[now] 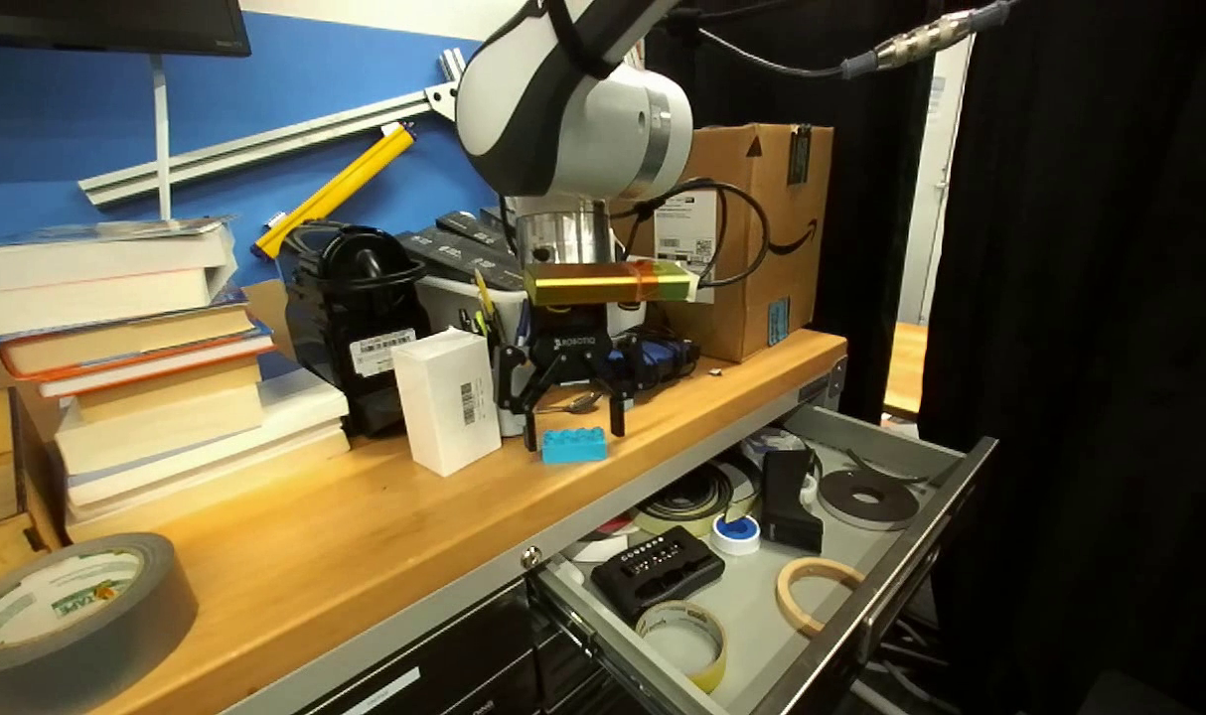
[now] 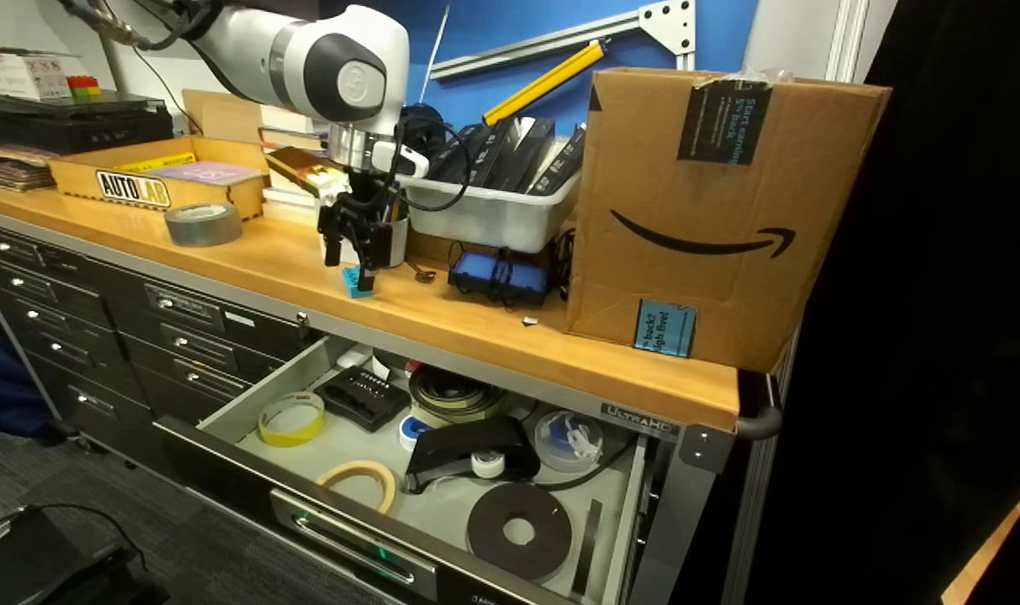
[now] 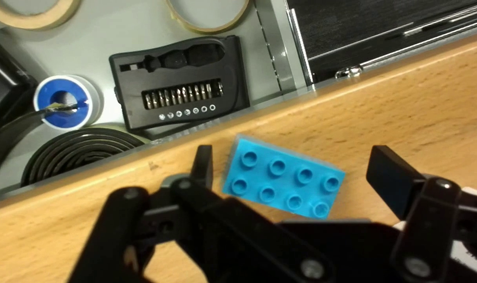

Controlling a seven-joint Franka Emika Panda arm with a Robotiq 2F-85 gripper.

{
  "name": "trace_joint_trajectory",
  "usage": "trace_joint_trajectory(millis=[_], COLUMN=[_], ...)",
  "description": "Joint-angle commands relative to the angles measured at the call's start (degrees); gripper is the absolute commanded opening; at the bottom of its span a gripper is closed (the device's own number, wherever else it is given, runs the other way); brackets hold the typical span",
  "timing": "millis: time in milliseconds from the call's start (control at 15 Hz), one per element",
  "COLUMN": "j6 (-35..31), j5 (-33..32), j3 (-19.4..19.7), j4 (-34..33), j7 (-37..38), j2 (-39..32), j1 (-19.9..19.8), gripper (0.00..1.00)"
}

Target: Put the Lego in the open drawer and then close the drawer

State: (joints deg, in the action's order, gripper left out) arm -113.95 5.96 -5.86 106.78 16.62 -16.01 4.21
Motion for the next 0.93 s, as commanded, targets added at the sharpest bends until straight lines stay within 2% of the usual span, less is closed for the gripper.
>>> trace_joint_trajectory(millis=[0, 67, 133, 333, 400, 600, 867], j6=[-2.9, -4.4, -5.5, -9.6, -10.3, -9.2, -7.9], j5=[2.9, 2.6, 2.1, 1.4, 1.3, 0.5, 0.9], j3=[0.4, 0.6, 0.8, 1.4, 1.5, 2.2, 2.4], j4=[-0.2, 0.4, 0.9, 3.2, 3.8, 6.8, 18.5], j7=[-2.0, -1.2, -0.7, 1.1, 1.8, 2.8, 0.3], j2=[-0.6, -0.5, -0.3, 1.1, 1.7, 4.6, 14.2], j1=[0.5, 0.7, 0.8, 0.9, 0.9, 0.8, 0.0], gripper=[1.0, 0.75, 0.74, 0.5, 0.47, 0.47, 0.47])
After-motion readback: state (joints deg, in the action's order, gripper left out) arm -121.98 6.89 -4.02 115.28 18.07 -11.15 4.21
